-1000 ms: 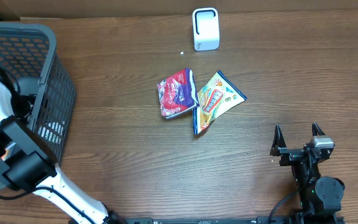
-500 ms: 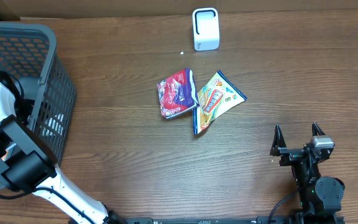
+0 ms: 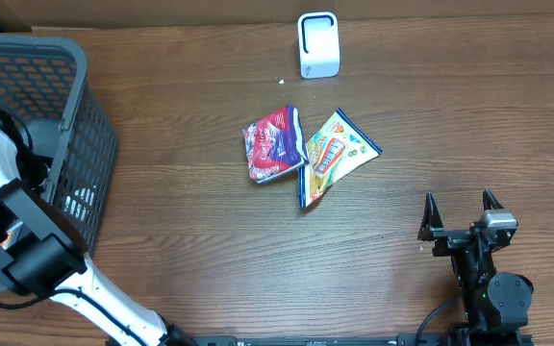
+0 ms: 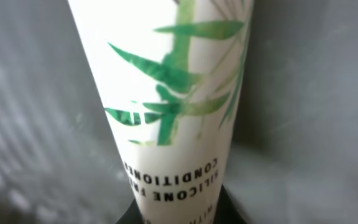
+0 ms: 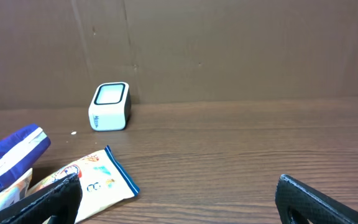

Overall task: Scan the item barcode
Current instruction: 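Grasp the white-green Pantene tube in the basket with the left gripper, then lift the Pantene tube out and carry it toward the scanner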

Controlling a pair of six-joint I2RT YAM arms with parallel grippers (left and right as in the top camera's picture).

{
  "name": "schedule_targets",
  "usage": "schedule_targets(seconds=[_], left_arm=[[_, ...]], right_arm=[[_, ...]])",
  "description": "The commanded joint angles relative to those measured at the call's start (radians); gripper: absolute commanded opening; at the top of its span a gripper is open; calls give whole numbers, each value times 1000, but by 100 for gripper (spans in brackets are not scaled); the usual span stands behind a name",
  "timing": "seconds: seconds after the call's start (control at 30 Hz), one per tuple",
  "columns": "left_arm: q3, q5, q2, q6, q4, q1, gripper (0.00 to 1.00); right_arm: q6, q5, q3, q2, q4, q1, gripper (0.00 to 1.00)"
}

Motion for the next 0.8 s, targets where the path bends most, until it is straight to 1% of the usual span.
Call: schedule_targets(seconds=[0.0,0.2,0.5,0.53,0.6,0.63,0.67,0.77], left_arm=[[139,-9,10,2,-67,4,5],[381,-10,6,22,-214,4,4],[842,4,6,59,-401,1,4],[899,14,6,66,-419,-3,4],[993,87,-2,144,-418,-17,4],[1025,118,-8,164,-418,-26,4],[1095,166,-25,187,-418,-54,4],[1180,211,-59,212,-418,-119,4]], right_arm=[[-4,0,-11,-12,6,-5,100],[-4,0,-11,-12,6,-5,100],[-4,0,-11,-12,6,-5,100],[-5,0,-11,-12,6,-5,100],[-4,0,-11,-12,6,-5,100],[-4,0,-11,-12,6,-5,100],[-4,0,-11,-12,6,-5,100],[-5,0,-11,-12,6,-5,100]])
